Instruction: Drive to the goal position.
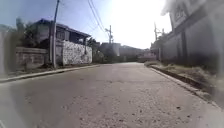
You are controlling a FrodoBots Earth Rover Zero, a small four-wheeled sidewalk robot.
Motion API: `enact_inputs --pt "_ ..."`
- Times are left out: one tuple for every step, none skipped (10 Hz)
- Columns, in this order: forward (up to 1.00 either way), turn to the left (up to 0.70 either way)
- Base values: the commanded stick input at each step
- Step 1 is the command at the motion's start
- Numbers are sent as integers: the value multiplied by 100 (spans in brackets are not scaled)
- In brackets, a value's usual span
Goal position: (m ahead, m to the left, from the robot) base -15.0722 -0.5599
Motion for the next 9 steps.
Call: enact_inputs --pt "0 92" --pt "0 92" --pt "0 92" --pt "0 92" --pt "0 92" --pt "0 92" --pt "0 92" --pt "0 91" --pt "0 89"
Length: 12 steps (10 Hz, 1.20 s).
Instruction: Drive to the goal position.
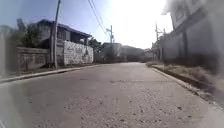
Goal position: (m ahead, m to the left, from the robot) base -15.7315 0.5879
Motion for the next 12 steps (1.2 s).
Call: enact_inputs --pt "0 87" --pt "0 83" --pt "0 80" --pt "0 79" --pt "0 79" --pt "0 82" --pt "0 88" --pt "0 91" --pt "0 96" --pt "0 97" --pt "0 98" --pt "0 99"
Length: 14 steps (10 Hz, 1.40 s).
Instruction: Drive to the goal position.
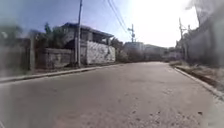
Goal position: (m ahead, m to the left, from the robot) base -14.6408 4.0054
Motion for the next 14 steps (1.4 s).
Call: enact_inputs --pt "0 99" --pt "0 99" --pt "0 0" --pt "0 0" --pt "0 0" --pt "0 0" --pt "0 0" --pt "0 0" --pt "0 0" --pt "0 0" --pt "0 0" --pt "0 32" --pt "0 81" --pt "0 85"
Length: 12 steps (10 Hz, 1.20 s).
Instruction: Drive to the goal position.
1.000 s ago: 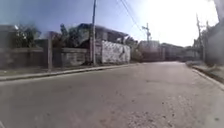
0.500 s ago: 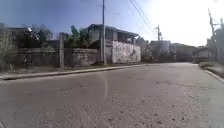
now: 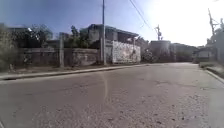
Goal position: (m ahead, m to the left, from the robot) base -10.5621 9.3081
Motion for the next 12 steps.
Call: enact_inputs --pt "0 85" --pt "0 86" --pt "0 86" --pt "0 87" --pt "0 87" --pt "0 87" --pt "0 87" --pt "0 87" --pt "0 87" --pt "0 87" --pt "0 87" --pt "0 87"
